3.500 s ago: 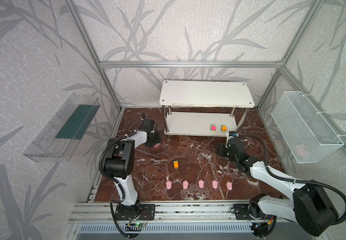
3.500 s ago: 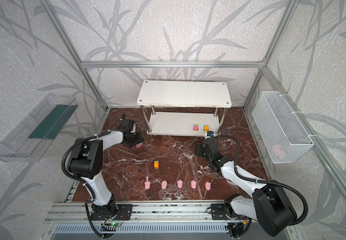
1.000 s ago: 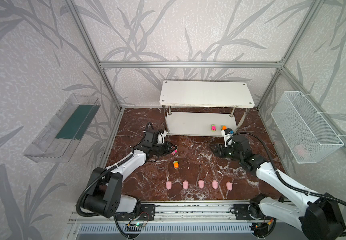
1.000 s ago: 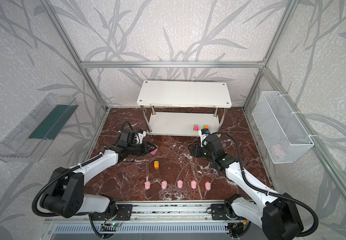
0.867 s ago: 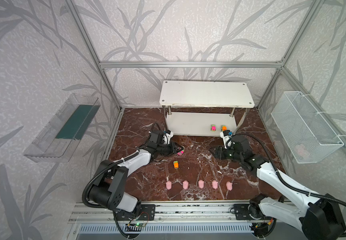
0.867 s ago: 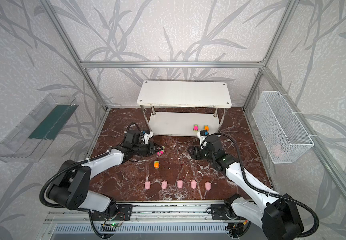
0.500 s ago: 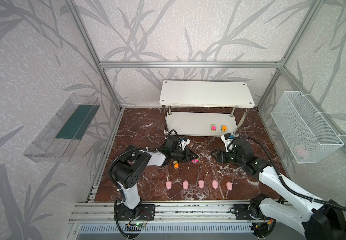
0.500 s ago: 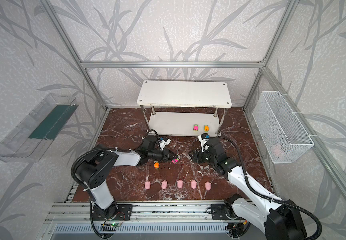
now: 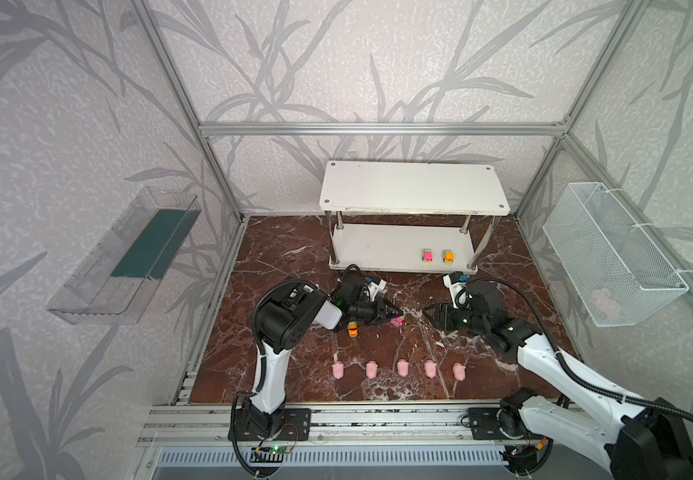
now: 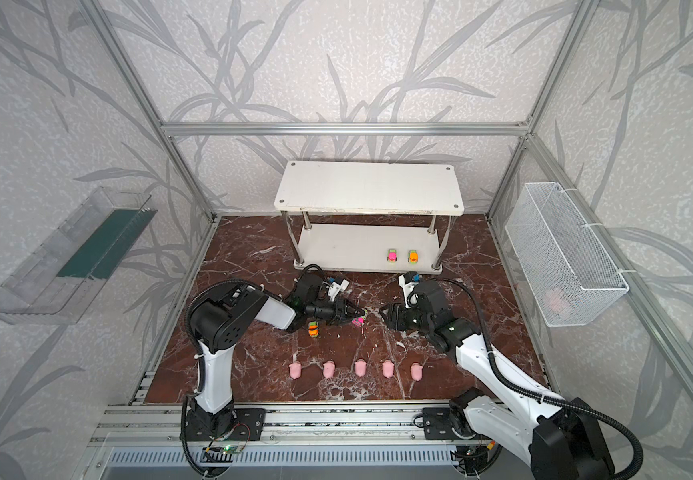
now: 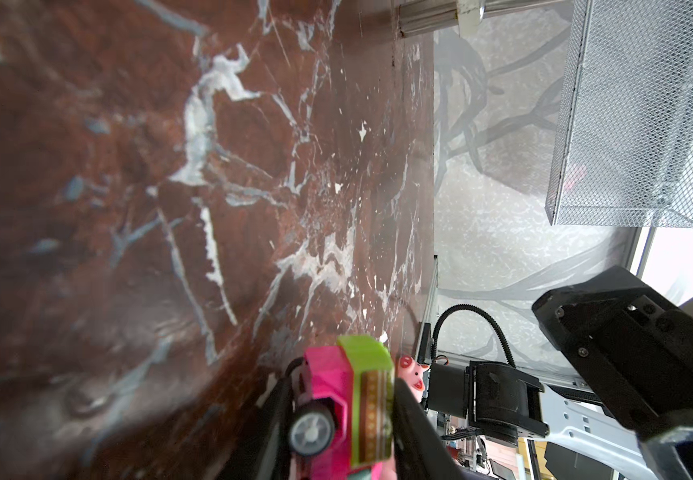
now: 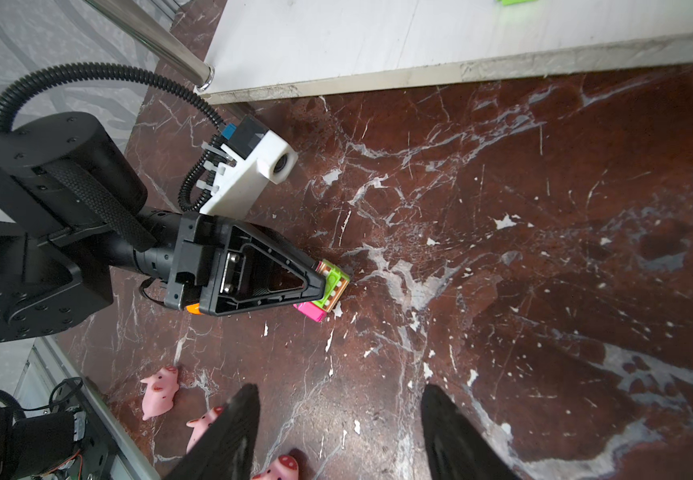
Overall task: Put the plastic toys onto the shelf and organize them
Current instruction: 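Carry the truck with the left gripper while the right gripper moves to meet it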
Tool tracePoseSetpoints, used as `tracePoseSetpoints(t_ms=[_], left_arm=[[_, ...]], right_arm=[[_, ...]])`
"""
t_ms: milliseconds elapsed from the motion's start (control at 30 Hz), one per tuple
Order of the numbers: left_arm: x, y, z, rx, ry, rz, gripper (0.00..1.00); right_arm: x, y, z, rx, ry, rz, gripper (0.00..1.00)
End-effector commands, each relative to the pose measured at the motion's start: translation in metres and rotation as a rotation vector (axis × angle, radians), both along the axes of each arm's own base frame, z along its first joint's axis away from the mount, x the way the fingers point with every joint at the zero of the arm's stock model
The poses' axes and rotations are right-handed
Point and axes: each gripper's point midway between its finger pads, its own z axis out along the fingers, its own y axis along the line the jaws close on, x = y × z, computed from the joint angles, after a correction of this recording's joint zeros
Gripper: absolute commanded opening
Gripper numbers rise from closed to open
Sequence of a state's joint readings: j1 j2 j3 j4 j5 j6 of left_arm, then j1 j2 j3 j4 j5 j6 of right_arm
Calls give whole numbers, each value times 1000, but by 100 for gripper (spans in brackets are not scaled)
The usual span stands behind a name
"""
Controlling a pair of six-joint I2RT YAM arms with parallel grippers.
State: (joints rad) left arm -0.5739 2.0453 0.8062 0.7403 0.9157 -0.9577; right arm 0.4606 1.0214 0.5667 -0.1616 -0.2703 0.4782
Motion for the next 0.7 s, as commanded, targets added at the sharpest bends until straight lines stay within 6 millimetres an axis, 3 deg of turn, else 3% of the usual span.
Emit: tracePoseSetpoints(t_ms=[0, 233, 667], left_arm=[[-3, 0, -11, 48, 17, -26, 40], [-8, 9, -26, 157, 6, -62, 43], [0, 22, -32, 218, -5, -32, 53]], right_arm=[[1, -2, -2, 6, -3, -10, 63], [0, 0, -8, 8, 13, -5, 63], [0, 4, -10, 28, 28, -2, 63]])
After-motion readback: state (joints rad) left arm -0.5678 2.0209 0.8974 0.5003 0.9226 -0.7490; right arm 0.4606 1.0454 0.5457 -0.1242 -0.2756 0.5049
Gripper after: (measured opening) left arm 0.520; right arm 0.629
